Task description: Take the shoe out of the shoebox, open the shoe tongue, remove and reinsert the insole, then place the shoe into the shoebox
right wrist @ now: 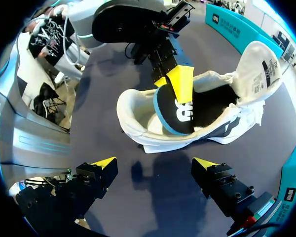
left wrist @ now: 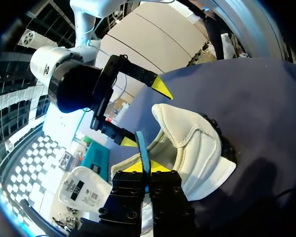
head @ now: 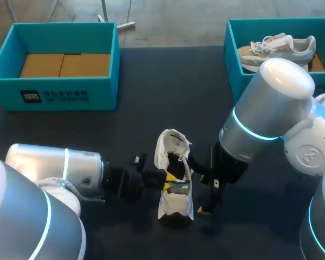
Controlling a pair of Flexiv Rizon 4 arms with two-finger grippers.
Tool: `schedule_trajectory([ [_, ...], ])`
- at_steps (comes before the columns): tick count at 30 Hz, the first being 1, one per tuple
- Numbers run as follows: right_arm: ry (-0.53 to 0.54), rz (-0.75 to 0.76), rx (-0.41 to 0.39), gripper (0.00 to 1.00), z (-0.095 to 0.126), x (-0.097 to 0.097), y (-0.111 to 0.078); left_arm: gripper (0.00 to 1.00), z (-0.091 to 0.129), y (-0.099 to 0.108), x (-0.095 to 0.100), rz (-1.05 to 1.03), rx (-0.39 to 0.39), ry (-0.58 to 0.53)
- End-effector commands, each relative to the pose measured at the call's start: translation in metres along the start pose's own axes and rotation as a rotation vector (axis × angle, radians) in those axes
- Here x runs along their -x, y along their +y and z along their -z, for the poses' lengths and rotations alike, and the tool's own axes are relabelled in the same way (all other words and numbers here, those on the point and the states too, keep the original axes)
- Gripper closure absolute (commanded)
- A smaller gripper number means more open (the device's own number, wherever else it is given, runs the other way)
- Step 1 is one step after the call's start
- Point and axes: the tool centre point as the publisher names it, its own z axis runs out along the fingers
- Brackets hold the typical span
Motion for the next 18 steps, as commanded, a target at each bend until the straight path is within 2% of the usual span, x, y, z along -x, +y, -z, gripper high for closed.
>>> schedule_trajectory([
  [1, -0.003, 0.0, 0.0, 0.0, -0.002, -0.001, 0.0, 0.82, -0.001, -0.002, 0.003, 0.014, -0.02, 0.005],
  [3, -0.003, 0.0, 0.0, 0.0, -0.002, -0.001, 0.0, 0.71, 0.001, -0.006, 0.003, 0.026, -0.032, 0.005],
  [6, -0.003, 0.0, 0.0, 0.0, -0.002, -0.001, 0.0, 0.65, 0.006, -0.011, 0.004, 0.046, -0.051, 0.006],
  [14, -0.003, 0.0, 0.0, 0.0, -0.002, -0.001, 0.0, 0.65, 0.016, -0.024, 0.006, 0.061, -0.081, 0.017],
  [18, -0.003, 0.0, 0.0, 0.0, -0.002, -0.001, 0.0, 0.71, 0.016, -0.028, 0.005, 0.051, -0.086, 0.025],
])
